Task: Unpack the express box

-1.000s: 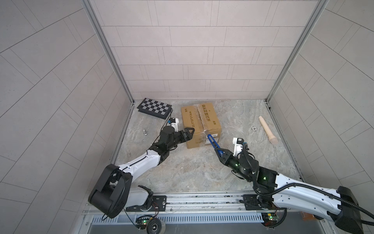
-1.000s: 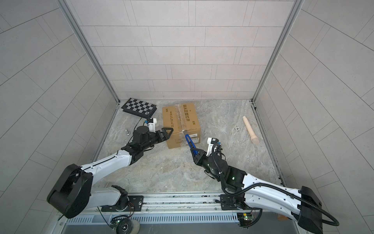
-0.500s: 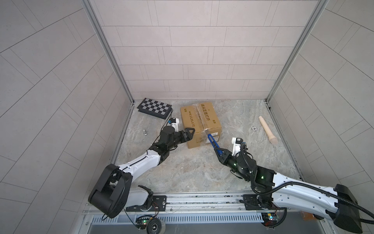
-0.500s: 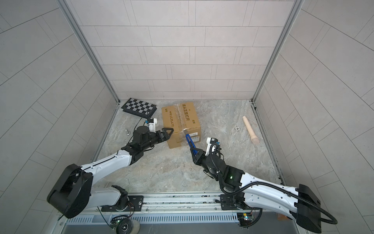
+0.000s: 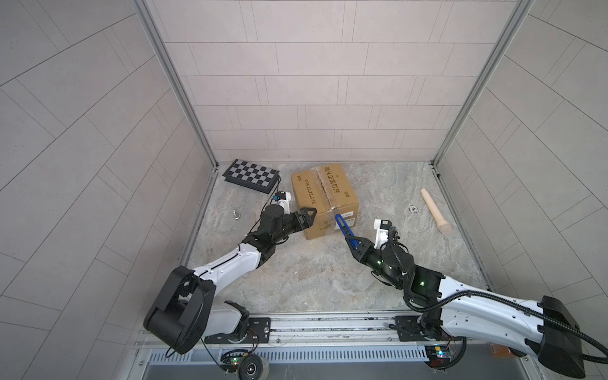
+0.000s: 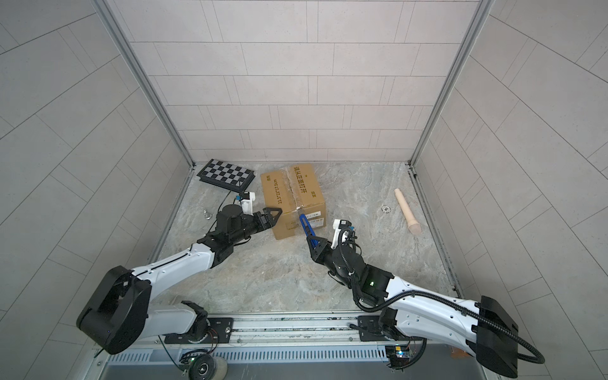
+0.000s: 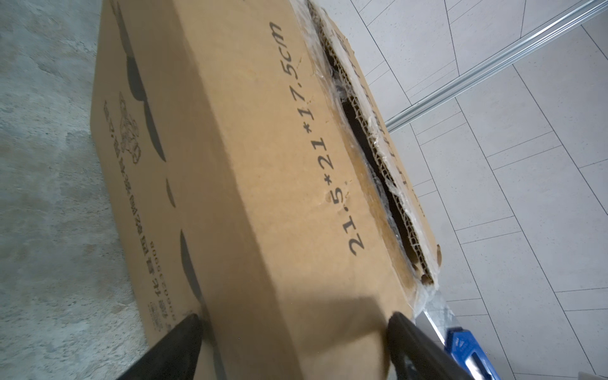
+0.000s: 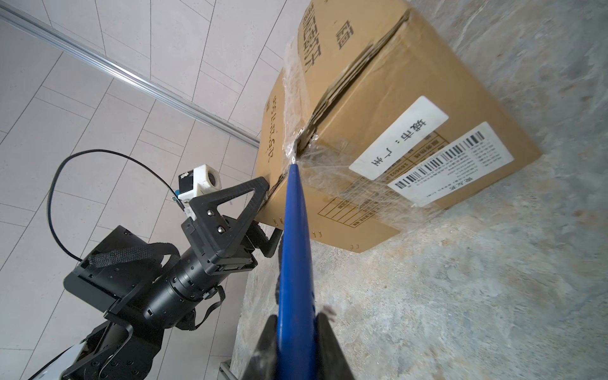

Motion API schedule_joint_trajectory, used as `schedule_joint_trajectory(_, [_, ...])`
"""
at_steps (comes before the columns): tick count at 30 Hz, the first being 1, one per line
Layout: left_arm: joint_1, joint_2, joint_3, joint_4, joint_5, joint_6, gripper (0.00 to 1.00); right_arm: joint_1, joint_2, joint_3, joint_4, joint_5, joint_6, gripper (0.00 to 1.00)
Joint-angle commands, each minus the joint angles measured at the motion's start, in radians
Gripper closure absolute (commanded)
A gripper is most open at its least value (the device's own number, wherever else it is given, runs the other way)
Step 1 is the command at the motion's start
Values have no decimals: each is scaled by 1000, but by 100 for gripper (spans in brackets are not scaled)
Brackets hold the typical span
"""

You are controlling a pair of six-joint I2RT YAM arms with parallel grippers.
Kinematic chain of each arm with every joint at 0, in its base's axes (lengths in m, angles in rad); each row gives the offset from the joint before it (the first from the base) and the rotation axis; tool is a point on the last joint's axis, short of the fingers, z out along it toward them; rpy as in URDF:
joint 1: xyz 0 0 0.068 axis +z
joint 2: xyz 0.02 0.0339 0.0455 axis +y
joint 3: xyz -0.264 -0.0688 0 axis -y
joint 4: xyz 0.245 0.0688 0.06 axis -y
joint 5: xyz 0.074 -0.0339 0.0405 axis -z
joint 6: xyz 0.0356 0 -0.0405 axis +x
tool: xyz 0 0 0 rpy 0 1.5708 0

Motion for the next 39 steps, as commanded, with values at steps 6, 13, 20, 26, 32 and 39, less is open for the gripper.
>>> schedule_joint_trajectory(6, [-9,10,14,-2,21,0,9,4,45,28,143,-94,33,100])
schedule_joint_trajectory(13, [-10,9,13,-2,21,0,9,-6,57,10,152,-91,37,100])
schedule_joint_trajectory(20, [-10,12,10,-3,20,1,9,-11,45,69,173,-135,35,100])
schedule_joint_trajectory(26, [-10,6,8,-3,20,-1,9,-9,82,82,207,-169,67,100])
schedule_joint_trajectory(32, [-10,-3,8,-2,21,-4,9,-9,145,69,227,-175,73,100])
schedule_joint_trajectory(39, [-12,8,8,-3,18,-3,9,-9,167,85,270,-194,78,100])
